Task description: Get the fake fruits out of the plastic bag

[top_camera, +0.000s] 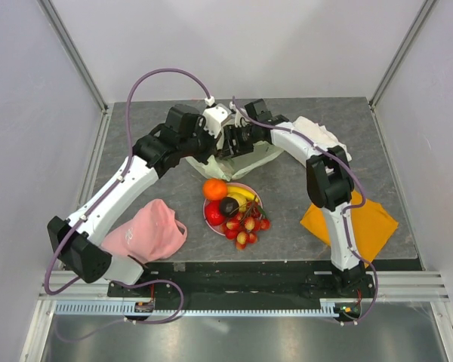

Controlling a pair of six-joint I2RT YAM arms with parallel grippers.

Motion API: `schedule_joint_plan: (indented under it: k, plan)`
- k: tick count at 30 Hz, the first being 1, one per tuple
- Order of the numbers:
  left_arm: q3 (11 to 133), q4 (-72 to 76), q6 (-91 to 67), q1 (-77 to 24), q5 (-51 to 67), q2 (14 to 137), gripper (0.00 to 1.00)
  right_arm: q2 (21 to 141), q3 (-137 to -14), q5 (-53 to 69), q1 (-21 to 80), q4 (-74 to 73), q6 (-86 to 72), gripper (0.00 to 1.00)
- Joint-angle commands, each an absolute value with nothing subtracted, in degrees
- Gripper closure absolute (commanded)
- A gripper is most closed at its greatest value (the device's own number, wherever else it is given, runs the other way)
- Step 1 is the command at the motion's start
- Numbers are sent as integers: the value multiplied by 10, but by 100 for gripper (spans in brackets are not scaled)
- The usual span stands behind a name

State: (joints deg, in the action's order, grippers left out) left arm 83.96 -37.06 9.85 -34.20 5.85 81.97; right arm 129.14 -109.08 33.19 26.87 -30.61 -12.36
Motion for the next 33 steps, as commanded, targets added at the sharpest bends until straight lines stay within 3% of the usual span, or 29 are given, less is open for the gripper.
schedule_joint_plan:
  k: [1,3,8,13,20,23,24,27,33]
  plan:
    - [831,-346,91,-339,61,788,98,1324,-1141,275,272,-293,-168,25]
    - [826,-347,90,-339,68,786,98,1332,-1151,260,272,-277,-184,20]
    - [817,-349,88,-339,84,784,98,1373,-1199,224,272,-265,-206,20]
    - [809,-350,77,-339,105,781,98,1424,-1246,210,275,-255,-215,26]
    - [808,-348,72,-340,105,782,98,1441,-1258,178,289,-278,-155,55]
    - [803,-343,72,-339,95,786,98,1429,-1250,171,290,-290,-129,71]
    - [802,-339,73,-339,89,786,98,1413,-1244,171,287,-294,-121,82]
    - [793,-324,71,-336,71,792,99,1363,-1229,205,275,-311,-96,90]
    - [789,-295,69,-312,62,809,98,1246,-1197,333,243,-337,-48,94]
